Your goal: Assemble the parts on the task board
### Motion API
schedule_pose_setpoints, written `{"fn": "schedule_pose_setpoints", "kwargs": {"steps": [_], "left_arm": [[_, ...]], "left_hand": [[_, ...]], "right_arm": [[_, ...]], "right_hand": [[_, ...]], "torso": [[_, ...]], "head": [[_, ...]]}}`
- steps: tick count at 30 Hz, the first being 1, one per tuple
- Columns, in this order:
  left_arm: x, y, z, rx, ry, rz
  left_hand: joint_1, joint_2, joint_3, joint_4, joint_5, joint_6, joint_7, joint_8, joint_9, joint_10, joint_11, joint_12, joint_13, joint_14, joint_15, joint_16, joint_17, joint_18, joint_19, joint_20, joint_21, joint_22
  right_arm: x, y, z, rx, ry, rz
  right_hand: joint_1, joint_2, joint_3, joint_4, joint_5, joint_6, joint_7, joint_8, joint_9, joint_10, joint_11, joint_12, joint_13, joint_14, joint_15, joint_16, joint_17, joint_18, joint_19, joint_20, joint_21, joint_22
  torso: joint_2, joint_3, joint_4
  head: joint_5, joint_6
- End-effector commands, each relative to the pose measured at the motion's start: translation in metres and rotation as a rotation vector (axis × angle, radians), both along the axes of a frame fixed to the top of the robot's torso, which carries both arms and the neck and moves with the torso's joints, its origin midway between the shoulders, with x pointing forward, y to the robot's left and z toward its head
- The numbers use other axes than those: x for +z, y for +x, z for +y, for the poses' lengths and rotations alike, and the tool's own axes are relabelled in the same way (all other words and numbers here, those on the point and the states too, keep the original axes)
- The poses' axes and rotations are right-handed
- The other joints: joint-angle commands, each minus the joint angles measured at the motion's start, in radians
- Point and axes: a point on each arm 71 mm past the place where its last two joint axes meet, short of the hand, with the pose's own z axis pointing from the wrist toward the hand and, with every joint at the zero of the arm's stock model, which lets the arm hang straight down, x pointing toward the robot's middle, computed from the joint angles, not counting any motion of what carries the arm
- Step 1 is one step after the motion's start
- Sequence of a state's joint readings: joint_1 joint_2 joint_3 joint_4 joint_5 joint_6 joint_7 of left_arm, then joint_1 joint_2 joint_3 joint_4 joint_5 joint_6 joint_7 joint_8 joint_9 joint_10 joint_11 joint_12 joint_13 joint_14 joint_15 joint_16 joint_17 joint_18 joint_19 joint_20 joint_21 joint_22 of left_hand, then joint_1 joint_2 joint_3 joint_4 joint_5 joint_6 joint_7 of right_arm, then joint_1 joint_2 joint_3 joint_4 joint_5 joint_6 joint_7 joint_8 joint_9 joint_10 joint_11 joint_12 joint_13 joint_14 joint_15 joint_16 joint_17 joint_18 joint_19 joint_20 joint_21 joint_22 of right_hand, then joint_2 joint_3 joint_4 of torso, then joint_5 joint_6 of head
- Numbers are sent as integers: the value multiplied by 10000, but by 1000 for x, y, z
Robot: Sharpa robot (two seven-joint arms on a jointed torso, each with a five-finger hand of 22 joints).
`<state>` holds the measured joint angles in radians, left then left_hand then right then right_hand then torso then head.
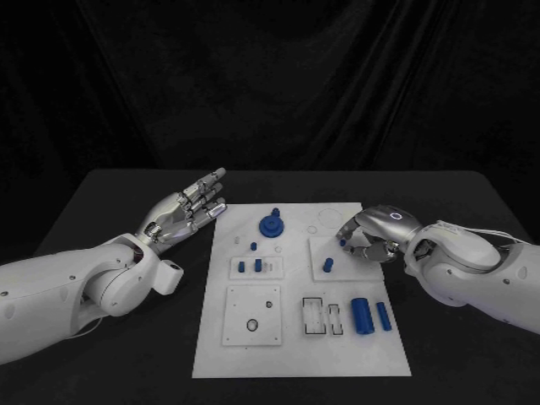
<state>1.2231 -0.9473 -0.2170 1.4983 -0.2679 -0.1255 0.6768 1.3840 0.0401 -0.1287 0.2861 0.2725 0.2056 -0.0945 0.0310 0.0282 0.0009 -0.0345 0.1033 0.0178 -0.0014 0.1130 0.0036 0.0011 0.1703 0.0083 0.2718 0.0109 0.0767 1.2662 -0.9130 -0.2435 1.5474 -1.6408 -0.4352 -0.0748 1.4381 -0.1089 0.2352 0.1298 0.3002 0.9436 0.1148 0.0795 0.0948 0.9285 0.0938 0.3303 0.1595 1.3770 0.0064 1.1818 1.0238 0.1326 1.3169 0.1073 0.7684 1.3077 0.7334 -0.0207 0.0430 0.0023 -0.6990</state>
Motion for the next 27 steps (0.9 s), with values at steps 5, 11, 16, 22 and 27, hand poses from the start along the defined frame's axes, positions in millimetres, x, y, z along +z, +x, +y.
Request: {"fn": "schedule_pose_setpoints", "kwargs": {"steps": [5, 11, 16, 22, 27], "left_arm": [[7, -2, -2, -307, -744, -882], [6, -2, -3, -331, -724, -815], [6, -2, -3, -353, -714, -764], [5, -2, -3, -361, -704, -730], [5, -2, -3, -357, -689, -701]], "left_hand": [[215, 139, -140, -39, 205, -19, 95, -51, -14, 22, 169, 61, 4, 14, 138, -36, -11, 86, 6, 112, 3, 37], [393, 236, -226, -85, 363, 14, 148, -44, -8, 28, 258, 103, 10, 14, 221, -36, -11, 86, 26, 153, 15, 89], [638, 372, -326, -197, 638, 81, 247, -35, 0, 33, 332, 146, 15, 24, 293, -31, -7, 85, 75, 188, 42, 219], [770, 446, -397, -267, 804, 137, 298, -28, 7, 43, 386, 192, 21, 65, 352, -14, 9, 80, 115, 203, 62, 301], [848, 487, -480, -306, 930, 205, 359, -19, 14, 54, 428, 235, 27, 118, 411, 5, 26, 76, 173, 215, 93, 428]], "right_arm": [[-6, -2, 3, 128, -23, 38], [-6, -1, 4, 149, 18, -24], [-7, 0, 6, 171, -7, 6], [-8, 0, 7, 148, -81, 108], [-9, 0, 6, 61, -186, 244]], "right_hand": [[-71, 57, 165, 36, -13, 124, 75, 9, 10, 217, -12, 48, -41, 120, 27, 62, 10, -62, 132, 25, 106, 950], [-130, 8, 281, 136, -317, 185, 269, -38, 1, 432, 11, -40, -127, 180, 67, 98, 43, -72, 195, 65, 193, 961], [-50, 29, 442, 155, -413, 601, 309, 110, 95, 728, -11, -146, -220, 220, 54, 110, 52, -76, 245, 71, 279, 977], [309, 31, 751, -65, -182, 1156, 253, 316, 273, 1301, -108, -280, -341, 244, -37, 87, 27, -75, 276, 2, 341, 991], [361, -31, 828, -122, -168, 1232, 240, 306, 319, 1519, -147, -393, -410, 232, -60, 36, -30, -70, 264, -29, 318, 985]], "torso": [[-3, 1, 11], [-9, -3, 21], [-15, -6, 21], [-22, -3, 26], [-26, -4, 27]], "head": [[-30, -44], [-43, -46], [-42, -50], [-42, -68], [-23, -76]]}}
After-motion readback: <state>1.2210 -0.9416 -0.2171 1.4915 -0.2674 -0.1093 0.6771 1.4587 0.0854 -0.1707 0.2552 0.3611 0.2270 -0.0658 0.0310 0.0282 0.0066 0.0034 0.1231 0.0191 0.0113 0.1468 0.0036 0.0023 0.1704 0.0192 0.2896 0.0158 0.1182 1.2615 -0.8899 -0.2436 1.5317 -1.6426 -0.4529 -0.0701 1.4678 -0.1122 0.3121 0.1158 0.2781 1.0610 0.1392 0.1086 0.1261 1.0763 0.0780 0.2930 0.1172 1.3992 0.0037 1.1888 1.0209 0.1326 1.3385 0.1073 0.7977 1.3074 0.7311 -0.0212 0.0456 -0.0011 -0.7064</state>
